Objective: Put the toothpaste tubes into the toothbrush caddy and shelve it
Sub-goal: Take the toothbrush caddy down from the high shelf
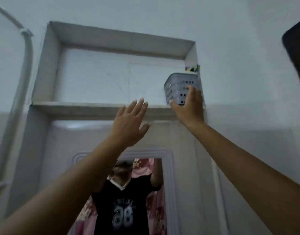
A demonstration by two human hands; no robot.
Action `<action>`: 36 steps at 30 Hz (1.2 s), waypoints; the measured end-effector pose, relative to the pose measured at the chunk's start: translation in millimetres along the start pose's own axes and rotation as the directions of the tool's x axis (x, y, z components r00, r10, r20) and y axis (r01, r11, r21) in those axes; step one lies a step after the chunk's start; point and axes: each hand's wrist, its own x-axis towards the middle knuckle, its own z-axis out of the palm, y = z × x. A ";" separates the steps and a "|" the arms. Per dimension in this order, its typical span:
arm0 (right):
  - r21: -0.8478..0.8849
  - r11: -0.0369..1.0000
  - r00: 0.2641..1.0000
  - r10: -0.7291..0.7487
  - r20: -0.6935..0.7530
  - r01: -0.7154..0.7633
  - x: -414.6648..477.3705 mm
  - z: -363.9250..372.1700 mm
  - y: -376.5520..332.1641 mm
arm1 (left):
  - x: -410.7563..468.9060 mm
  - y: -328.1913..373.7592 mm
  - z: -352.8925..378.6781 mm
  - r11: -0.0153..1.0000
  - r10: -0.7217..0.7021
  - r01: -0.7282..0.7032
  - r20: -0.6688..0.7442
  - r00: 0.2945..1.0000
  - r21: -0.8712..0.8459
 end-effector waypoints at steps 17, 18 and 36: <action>0.126 0.887 0.879 0.404 0.254 -0.445 66.5 -22.0 2.4 | 19.1 -12.1 -1.2 0.977 -0.060 0.093 0.176 0.983 -0.191; 0.161 0.886 0.883 0.383 0.272 -0.435 63.6 -31.6 -0.7 | 21.9 -9.1 -11.7 0.944 -0.107 0.166 0.212 0.971 -0.286; 0.353 0.580 0.513 0.133 0.848 -0.734 -271.4 -130.7 39.5 | -206.4 150.7 -16.8 -0.373 -0.306 0.651 0.750 0.587 -0.661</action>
